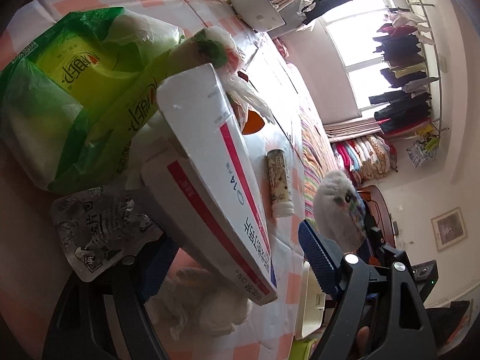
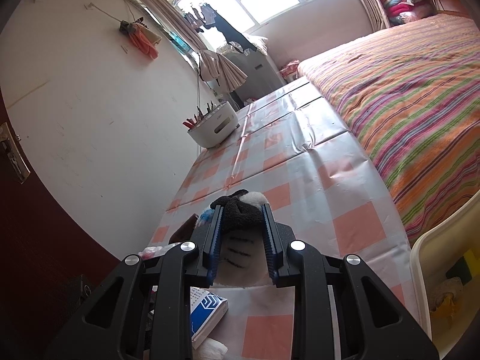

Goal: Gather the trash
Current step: 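Grasp the white medicine box with the left gripper while the right gripper holds the plush toy, then release the plush toy and medicine box into the cream bin, then move both grippers back toward the table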

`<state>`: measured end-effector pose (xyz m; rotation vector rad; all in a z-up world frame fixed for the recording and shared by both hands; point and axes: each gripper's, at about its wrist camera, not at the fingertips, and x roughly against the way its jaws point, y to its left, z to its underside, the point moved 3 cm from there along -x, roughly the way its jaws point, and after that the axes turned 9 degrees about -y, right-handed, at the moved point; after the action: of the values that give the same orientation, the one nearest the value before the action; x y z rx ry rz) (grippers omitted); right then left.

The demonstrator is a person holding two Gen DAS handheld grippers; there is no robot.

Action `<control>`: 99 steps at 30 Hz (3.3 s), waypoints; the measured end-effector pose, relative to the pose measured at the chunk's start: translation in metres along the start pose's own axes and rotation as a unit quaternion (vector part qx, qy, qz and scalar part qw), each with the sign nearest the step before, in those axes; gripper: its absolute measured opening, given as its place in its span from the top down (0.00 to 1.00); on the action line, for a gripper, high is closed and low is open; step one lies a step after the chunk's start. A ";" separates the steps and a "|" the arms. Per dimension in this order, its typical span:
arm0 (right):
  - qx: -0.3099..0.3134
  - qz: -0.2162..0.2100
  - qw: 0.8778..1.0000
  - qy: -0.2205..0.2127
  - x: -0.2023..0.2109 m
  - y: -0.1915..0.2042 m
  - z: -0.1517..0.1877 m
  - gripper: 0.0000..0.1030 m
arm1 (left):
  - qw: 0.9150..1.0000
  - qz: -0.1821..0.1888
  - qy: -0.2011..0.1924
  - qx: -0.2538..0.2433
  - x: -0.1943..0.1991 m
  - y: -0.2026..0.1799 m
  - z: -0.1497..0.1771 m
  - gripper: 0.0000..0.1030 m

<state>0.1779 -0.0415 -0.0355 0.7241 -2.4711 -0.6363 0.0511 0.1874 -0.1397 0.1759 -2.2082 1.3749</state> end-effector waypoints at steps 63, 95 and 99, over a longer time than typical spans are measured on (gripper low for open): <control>-0.031 0.232 0.954 -0.187 0.200 -0.152 -0.051 0.41 | 0.942 0.125 0.060 -0.307 -0.070 -0.208 0.130 0.54; -0.041 0.213 0.956 -0.197 0.198 -0.148 -0.053 0.34 | 0.896 0.080 0.018 -0.436 -0.071 -0.229 0.147 0.26; -0.032 0.199 0.962 -0.185 0.184 -0.136 -0.052 0.34 | 0.897 0.073 -0.008 -0.436 -0.056 -0.228 0.127 0.25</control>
<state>0.1203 -0.2671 -0.0120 0.0722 -2.8030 -0.7397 0.1376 -0.0393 -0.0293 -0.3103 -2.6564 0.3274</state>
